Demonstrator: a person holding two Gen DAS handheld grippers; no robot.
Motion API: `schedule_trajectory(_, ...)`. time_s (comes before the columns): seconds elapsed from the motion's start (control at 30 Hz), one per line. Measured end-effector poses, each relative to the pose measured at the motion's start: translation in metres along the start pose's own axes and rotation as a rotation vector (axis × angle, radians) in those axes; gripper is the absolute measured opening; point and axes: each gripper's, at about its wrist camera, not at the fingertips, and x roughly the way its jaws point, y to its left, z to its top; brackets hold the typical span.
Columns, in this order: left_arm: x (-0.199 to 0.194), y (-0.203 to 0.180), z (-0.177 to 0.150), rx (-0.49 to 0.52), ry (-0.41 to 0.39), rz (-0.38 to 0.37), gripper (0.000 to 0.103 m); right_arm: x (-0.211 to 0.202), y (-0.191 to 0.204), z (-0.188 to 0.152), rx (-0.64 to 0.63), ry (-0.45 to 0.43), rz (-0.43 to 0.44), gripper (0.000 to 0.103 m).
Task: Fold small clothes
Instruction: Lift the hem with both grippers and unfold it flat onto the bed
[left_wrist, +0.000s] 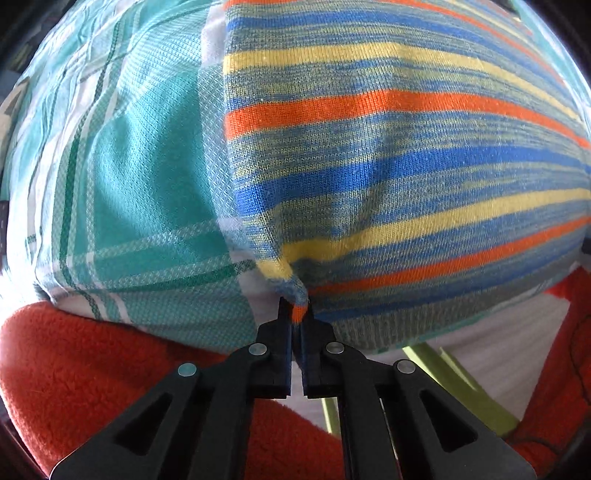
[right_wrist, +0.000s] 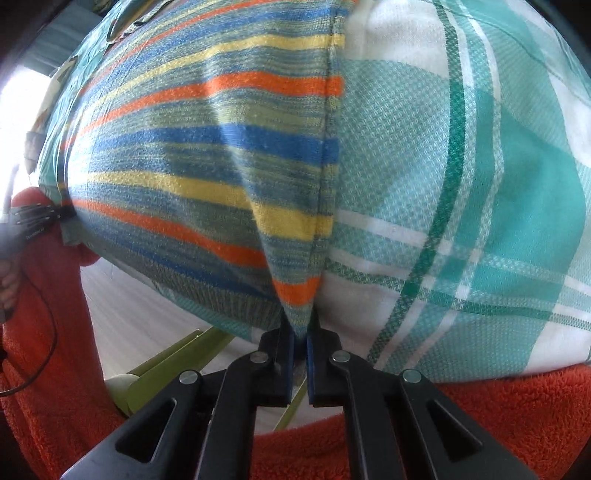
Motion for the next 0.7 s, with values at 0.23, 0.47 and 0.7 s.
schedule_trajectory(0.23, -0.007, -0.017, -0.024, 0.018, -0.012, 0.028, 0.007, -0.009, -0.007, 0.0, 0.008, -0.013, -0.015, 0.005)
schedule_trajectory(0.47, -0.025, -0.026, -0.035, 0.029, -0.054, 0.07, 0.068, -0.037, 0.001, -0.01, 0.033, -0.048, -0.057, 0.047)
schedule_trajectory(0.7, -0.081, -0.029, -0.064, 0.005, -0.197, 0.063, 0.078, -0.099, -0.01, -0.023, 0.033, -0.157, -0.195, 0.057)
